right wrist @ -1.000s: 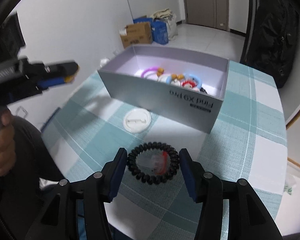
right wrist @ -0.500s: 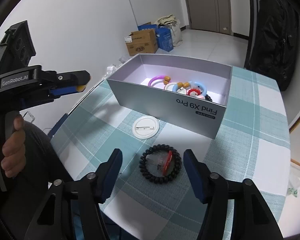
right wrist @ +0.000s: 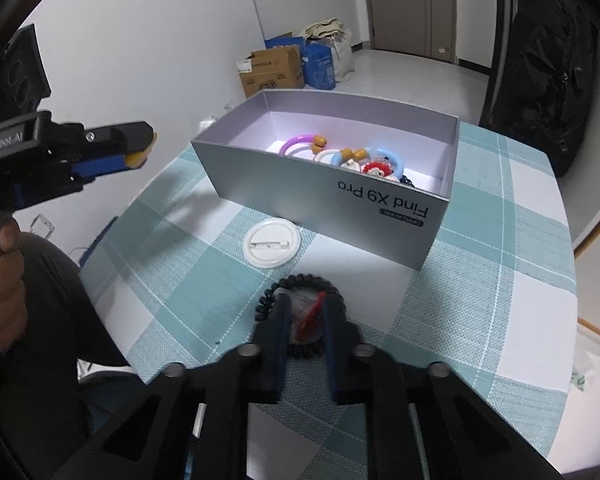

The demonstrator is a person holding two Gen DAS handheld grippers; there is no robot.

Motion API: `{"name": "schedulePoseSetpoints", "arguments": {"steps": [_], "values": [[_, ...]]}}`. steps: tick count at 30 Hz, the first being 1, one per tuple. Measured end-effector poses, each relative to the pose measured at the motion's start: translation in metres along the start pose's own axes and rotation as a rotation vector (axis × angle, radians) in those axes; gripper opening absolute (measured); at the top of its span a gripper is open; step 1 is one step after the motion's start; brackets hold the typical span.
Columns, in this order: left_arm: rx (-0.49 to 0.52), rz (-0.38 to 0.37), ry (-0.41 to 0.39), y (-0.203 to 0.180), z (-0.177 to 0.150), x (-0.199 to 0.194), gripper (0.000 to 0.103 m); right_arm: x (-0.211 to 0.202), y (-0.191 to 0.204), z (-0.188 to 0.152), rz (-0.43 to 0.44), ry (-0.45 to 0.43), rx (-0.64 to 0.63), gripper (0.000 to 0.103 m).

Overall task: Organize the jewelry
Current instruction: 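Grasp the red pendant inside the bead bracelet with the right tool and lift it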

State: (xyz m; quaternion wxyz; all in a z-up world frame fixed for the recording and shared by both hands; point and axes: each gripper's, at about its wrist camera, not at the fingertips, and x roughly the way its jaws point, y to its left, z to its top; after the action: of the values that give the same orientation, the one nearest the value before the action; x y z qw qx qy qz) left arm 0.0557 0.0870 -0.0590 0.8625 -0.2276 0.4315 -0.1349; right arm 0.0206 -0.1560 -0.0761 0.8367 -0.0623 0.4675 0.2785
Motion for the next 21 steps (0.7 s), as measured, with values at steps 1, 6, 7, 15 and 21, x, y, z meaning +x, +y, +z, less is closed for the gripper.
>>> {"name": "schedulePoseSetpoints", "arguments": {"steps": [1,6,7,15,21], "values": [[0.003,-0.002,0.000,-0.001,0.000,0.000,0.030,-0.002,0.000,0.001,-0.002,-0.004,0.000,0.003],[0.017,-0.003,0.006,-0.004,0.000,0.003,0.030,-0.005,0.001,0.006,0.023,-0.023,0.008,0.001],[0.018,-0.004,0.008,-0.004,0.000,0.004,0.030,-0.005,0.001,0.006,0.023,-0.026,0.008,0.001],[0.034,-0.026,0.000,-0.011,0.003,0.004,0.030,-0.020,0.002,0.010,0.072,-0.093,0.011,0.000],[0.066,-0.038,-0.002,-0.020,0.001,0.005,0.030,-0.027,-0.004,0.016,0.100,-0.130,0.046,0.001]]}}
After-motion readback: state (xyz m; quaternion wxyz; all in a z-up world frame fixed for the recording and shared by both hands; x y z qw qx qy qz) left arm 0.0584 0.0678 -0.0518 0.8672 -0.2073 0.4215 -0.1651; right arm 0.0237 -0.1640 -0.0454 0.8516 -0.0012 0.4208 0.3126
